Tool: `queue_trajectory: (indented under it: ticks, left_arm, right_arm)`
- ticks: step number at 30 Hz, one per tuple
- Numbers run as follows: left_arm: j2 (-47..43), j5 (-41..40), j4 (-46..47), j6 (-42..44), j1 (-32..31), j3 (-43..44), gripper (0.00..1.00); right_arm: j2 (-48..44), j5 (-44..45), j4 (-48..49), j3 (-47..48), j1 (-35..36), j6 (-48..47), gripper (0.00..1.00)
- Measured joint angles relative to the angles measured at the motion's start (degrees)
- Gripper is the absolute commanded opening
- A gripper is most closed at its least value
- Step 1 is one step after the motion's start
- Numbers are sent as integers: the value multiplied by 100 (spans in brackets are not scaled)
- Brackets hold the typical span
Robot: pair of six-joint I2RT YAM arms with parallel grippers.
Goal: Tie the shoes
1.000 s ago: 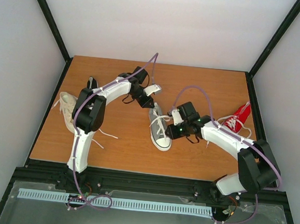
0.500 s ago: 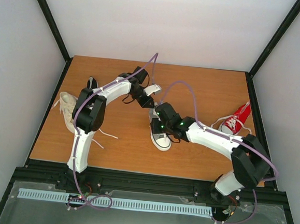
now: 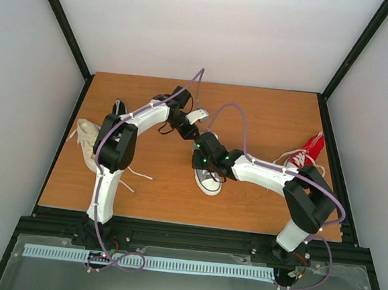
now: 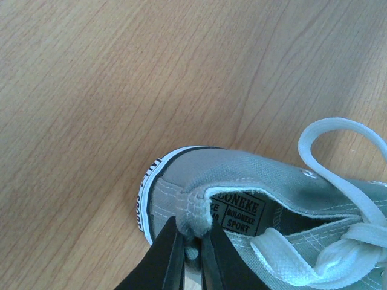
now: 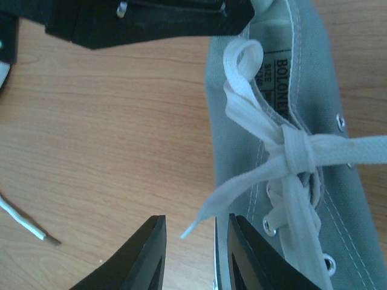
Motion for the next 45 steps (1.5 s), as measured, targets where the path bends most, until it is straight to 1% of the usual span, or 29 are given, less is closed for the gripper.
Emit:
queue_trajectory:
  ticks: [5, 10, 12, 17, 19, 24, 27, 34, 41, 43, 44, 45]
  left_arm:
    - [4, 24, 2, -2, 4, 0, 1]
    - [4, 44, 4, -2, 9, 0, 1]
    - [4, 50, 4, -2, 9, 0, 1]
    - [4, 63, 4, 0, 11, 0, 1]
    - [4, 66, 4, 0, 11, 0, 1]
    - [4, 59, 4, 4, 11, 0, 1]
    - [11, 52, 7, 4, 11, 2, 1]
    - [28, 55, 9, 4, 11, 15, 1]
    - [31, 55, 9, 7, 11, 17, 1]
    - [33, 52, 9, 7, 11, 22, 1]
    - [35, 55, 9, 7, 11, 24, 1]
    - [35, 55, 9, 9, 11, 24, 1]
  right_arm:
    - [160, 122, 79, 83, 0, 87, 32]
    - [407, 201, 81, 162, -2, 96, 30]
    - [470, 216, 85, 181, -9, 111, 25]
    - [492, 337, 142, 175, -52, 179, 4]
    - [490, 354, 205, 142, -79, 155, 3]
    - [435, 162, 424, -122, -87, -94, 3]
    - [302, -190, 452, -293, -92, -361, 3]
    - [140, -1314, 271, -437, -92, -927, 3]
    - [17, -1941, -107, -562, -92, -1217, 3]
    - [-48, -2031, -234, -562, -92, -1300, 7]
    - [-76, -2065, -291, -562, -92, -1349, 13]
    - [-96, -2103, -358, -551, -92, -1401, 22]
